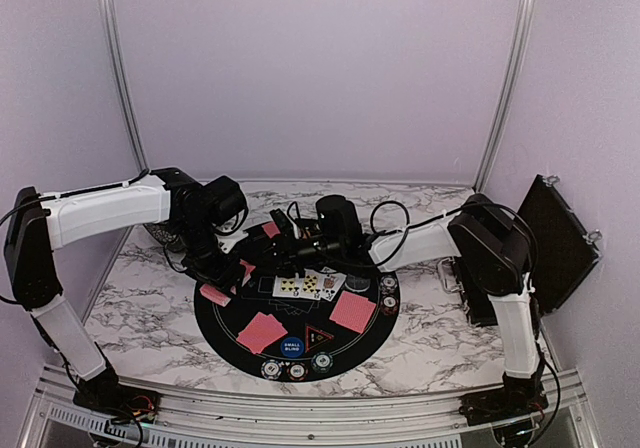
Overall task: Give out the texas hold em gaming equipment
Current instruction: Pick up the poker card from the face-down deck piles.
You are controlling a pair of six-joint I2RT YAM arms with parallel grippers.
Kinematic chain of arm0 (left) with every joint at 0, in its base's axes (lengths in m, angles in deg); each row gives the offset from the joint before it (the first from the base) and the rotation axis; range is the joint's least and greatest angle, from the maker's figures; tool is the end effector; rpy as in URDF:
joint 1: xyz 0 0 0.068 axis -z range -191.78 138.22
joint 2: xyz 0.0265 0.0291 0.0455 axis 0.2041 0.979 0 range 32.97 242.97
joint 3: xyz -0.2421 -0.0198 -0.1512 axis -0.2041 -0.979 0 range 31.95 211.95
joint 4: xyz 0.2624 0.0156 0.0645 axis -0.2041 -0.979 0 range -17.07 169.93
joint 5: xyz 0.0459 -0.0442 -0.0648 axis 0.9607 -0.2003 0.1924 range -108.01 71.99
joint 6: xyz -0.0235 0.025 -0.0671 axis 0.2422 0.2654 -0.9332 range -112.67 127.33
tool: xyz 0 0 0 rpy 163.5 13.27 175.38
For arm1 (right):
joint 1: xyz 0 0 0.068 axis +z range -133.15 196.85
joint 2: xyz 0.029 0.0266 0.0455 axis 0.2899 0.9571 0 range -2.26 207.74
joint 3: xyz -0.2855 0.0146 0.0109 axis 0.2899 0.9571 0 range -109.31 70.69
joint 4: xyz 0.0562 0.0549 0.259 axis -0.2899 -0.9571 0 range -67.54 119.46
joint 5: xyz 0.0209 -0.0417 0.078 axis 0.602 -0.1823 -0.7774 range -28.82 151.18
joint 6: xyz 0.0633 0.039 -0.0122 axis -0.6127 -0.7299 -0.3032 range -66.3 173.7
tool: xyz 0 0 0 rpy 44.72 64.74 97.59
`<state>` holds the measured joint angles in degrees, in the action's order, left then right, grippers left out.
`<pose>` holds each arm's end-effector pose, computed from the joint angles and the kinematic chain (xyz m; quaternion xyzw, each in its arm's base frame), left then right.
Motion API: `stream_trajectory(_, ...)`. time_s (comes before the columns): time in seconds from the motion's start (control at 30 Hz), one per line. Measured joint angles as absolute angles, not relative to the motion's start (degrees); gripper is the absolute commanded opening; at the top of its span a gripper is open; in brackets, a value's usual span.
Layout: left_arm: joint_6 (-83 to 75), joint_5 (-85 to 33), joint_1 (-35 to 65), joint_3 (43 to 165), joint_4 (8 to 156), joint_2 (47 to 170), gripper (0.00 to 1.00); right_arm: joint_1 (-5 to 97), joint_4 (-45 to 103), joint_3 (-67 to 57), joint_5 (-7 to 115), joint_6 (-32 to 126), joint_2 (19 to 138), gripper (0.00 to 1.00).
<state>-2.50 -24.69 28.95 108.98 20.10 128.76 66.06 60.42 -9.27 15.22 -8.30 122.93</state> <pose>0.2496 -0.2245 0.2303 0.2702 0.9559 -0.0948 0.0650 0.3029 0.4210 0.1727 -0.1572 0.7489 0.6404 0.0649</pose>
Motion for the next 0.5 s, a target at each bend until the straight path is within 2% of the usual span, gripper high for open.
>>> stream_trajectory(0.5, -2.50, -24.41, 28.93, 109.01, 20.10, 128.76, 0.56, 66.13, 60.82, -8.86, 15.16, -9.37, 122.91, 0.24)
